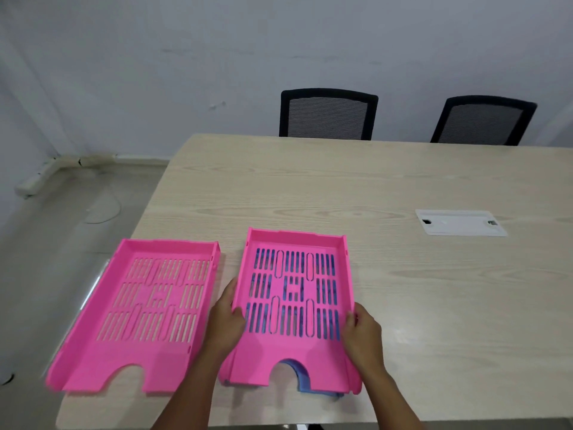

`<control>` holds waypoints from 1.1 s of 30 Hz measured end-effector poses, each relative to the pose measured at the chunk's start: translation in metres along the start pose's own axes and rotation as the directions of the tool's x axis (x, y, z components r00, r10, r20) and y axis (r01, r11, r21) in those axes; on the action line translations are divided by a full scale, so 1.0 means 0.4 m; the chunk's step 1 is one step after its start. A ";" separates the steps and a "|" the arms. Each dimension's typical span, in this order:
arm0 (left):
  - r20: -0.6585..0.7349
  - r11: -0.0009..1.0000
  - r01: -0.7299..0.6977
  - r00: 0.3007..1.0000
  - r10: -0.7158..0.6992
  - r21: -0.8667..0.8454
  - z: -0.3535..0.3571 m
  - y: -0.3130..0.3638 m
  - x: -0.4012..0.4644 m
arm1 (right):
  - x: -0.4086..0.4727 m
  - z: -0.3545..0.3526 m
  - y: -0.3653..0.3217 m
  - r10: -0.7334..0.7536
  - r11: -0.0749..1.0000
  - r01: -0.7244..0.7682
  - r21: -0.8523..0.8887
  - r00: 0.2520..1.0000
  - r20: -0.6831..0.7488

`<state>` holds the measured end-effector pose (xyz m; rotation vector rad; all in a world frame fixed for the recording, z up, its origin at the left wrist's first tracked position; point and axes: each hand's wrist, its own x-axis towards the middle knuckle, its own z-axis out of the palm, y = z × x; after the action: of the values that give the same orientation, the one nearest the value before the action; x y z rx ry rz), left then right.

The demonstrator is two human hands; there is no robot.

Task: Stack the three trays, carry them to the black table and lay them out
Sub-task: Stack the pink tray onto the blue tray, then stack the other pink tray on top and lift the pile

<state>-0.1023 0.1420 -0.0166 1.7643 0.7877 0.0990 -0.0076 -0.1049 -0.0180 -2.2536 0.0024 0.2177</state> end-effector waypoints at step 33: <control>-0.351 0.991 -0.099 0.935 0.060 -0.094 -0.241 -0.009 -0.033 | -0.081 0.199 -0.280 -0.287 0.954 0.283 0.097 0.957 0.035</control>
<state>-0.1571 0.2146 0.0185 1.6950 0.9432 0.5121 -0.0433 0.0252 0.0231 -2.1266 -0.3315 0.1141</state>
